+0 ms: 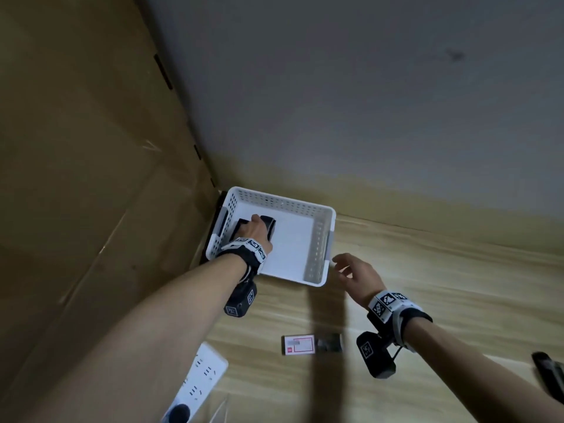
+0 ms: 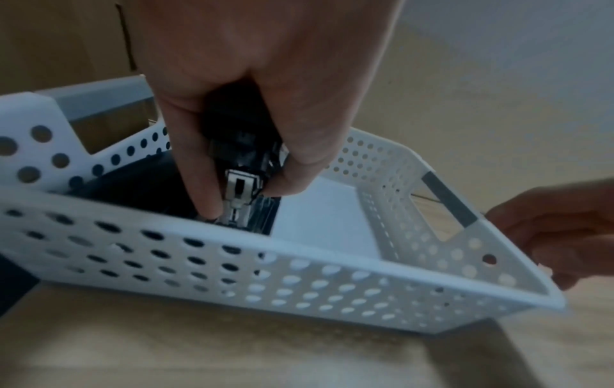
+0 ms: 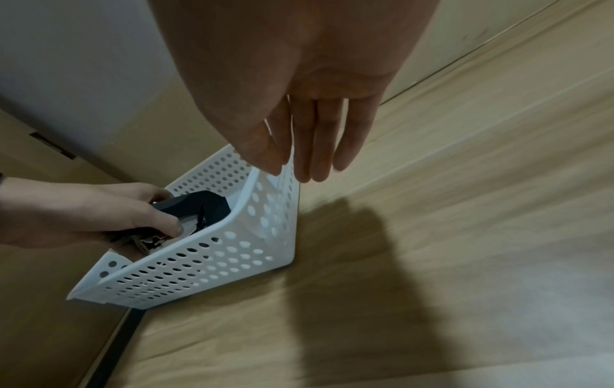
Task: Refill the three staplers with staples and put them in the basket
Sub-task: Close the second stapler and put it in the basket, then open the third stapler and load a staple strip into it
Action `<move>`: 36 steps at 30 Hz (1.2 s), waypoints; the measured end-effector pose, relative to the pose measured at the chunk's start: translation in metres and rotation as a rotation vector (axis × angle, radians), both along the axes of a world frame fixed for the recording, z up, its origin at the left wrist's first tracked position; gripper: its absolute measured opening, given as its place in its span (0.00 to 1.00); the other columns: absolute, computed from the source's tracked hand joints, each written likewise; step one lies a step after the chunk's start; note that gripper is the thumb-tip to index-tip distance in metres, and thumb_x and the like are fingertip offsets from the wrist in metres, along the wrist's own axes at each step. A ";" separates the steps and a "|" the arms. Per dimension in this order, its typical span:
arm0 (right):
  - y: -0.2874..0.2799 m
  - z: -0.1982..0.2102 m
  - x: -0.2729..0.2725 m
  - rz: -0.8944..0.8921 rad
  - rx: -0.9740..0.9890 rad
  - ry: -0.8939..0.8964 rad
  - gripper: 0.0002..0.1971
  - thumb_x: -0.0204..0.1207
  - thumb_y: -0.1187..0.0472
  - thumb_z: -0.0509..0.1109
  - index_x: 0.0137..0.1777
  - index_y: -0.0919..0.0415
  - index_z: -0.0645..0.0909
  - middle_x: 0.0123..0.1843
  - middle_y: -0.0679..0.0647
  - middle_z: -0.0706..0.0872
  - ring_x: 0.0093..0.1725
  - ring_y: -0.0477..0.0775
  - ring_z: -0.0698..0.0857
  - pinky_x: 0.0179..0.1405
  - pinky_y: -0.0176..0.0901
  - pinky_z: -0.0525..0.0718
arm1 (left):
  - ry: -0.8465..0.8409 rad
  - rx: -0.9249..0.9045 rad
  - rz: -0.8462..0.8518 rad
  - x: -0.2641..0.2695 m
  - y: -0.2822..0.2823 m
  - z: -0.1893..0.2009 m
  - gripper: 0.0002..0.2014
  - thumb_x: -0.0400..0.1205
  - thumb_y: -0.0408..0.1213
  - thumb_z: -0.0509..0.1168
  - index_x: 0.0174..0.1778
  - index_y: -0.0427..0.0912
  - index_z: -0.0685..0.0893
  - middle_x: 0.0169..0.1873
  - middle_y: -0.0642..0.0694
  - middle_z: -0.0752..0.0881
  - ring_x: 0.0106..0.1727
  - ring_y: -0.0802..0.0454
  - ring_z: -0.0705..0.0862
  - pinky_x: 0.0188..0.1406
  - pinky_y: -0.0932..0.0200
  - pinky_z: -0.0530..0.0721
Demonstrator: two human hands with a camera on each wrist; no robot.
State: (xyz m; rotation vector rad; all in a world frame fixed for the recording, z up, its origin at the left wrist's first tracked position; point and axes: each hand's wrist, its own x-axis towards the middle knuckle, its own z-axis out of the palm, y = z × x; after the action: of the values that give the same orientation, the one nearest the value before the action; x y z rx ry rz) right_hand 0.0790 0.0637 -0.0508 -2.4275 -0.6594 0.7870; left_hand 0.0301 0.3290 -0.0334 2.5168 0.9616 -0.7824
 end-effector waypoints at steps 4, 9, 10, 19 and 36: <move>-0.003 -0.006 -0.002 0.008 0.023 0.015 0.15 0.75 0.64 0.67 0.61 0.56 0.81 0.50 0.48 0.87 0.46 0.51 0.86 0.50 0.47 0.84 | -0.011 0.020 -0.004 -0.008 -0.005 -0.007 0.33 0.80 0.31 0.67 0.76 0.32 0.57 0.62 0.32 0.79 0.62 0.34 0.81 0.45 0.46 0.80; -0.031 0.002 -0.004 -0.025 0.055 0.007 0.15 0.75 0.65 0.68 0.60 0.54 0.82 0.50 0.48 0.87 0.46 0.51 0.85 0.51 0.46 0.83 | -0.022 -0.001 0.100 -0.018 -0.019 0.001 0.37 0.81 0.34 0.68 0.80 0.31 0.54 0.70 0.30 0.74 0.69 0.31 0.77 0.61 0.44 0.79; -0.041 0.004 -0.003 -0.042 0.057 0.010 0.15 0.75 0.65 0.68 0.60 0.55 0.82 0.50 0.48 0.87 0.46 0.51 0.85 0.51 0.46 0.83 | -0.025 0.006 0.115 -0.019 -0.023 0.006 0.37 0.81 0.34 0.68 0.80 0.31 0.54 0.72 0.30 0.72 0.71 0.31 0.75 0.64 0.44 0.78; -0.174 0.019 0.001 -0.246 0.019 -0.033 0.14 0.75 0.63 0.69 0.60 0.55 0.82 0.51 0.49 0.88 0.49 0.53 0.86 0.54 0.46 0.83 | -0.227 0.106 -0.195 -0.003 -0.119 0.056 0.27 0.80 0.36 0.61 0.76 0.35 0.65 0.71 0.35 0.71 0.71 0.36 0.71 0.62 0.42 0.78; -0.454 -0.019 -0.018 -0.810 -0.296 -0.187 0.27 0.69 0.54 0.75 0.65 0.57 0.70 0.60 0.60 0.81 0.60 0.66 0.80 0.53 0.56 0.80 | -0.144 -0.143 -0.717 -0.018 -0.417 0.012 0.28 0.78 0.38 0.59 0.77 0.44 0.67 0.70 0.42 0.77 0.67 0.40 0.79 0.61 0.45 0.81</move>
State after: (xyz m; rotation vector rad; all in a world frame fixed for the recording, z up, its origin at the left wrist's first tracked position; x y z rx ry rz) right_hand 0.0606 -0.3901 -0.0700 -2.7072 0.4196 0.3292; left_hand 0.0120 -0.0884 -0.0219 2.7360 -0.0756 -0.7960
